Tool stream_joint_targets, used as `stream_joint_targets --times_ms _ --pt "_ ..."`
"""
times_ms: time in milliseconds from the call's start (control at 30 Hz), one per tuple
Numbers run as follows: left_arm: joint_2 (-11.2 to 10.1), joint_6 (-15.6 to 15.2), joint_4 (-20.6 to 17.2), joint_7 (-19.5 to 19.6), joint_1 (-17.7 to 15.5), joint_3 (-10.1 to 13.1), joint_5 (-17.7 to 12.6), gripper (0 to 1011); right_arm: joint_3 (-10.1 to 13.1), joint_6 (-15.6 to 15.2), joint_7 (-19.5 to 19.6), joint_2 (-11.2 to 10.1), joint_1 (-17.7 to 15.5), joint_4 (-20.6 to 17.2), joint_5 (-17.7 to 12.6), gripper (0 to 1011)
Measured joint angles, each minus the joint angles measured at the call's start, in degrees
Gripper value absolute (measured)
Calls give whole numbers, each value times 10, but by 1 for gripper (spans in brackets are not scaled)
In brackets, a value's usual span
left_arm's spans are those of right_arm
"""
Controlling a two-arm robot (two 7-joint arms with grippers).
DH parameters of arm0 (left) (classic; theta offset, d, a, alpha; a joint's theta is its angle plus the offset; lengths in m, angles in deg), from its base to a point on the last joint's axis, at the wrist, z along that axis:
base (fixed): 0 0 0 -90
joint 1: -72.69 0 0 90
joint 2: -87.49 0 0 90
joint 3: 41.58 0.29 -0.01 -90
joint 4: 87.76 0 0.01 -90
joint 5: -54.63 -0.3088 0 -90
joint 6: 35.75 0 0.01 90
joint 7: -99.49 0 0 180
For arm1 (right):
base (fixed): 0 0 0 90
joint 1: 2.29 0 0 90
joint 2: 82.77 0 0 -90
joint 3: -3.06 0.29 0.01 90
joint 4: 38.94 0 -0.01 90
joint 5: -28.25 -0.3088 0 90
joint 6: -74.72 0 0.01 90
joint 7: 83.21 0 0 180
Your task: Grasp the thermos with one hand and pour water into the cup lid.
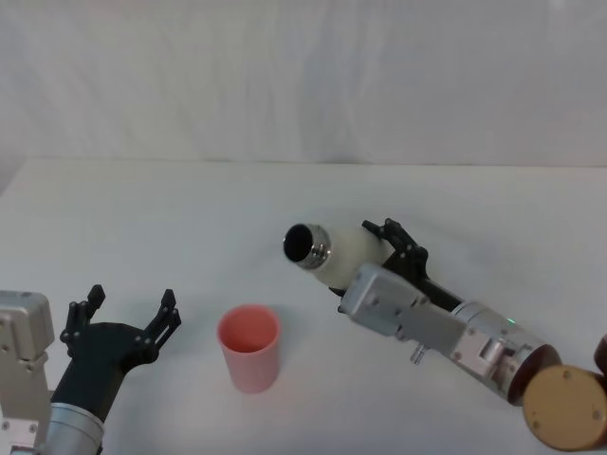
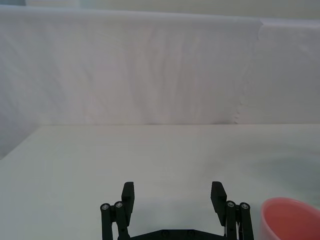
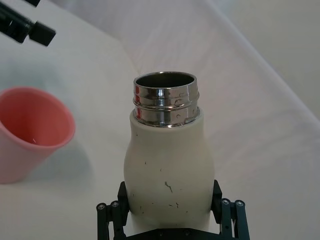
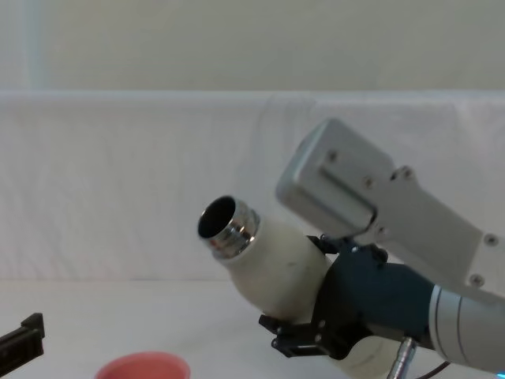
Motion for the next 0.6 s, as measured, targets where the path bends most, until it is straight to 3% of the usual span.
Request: stream_joint_targets --times_ms 600 --pt "0 0 0 0 0 0 0 1001 -25 -15 9 13 6 7 116 960"
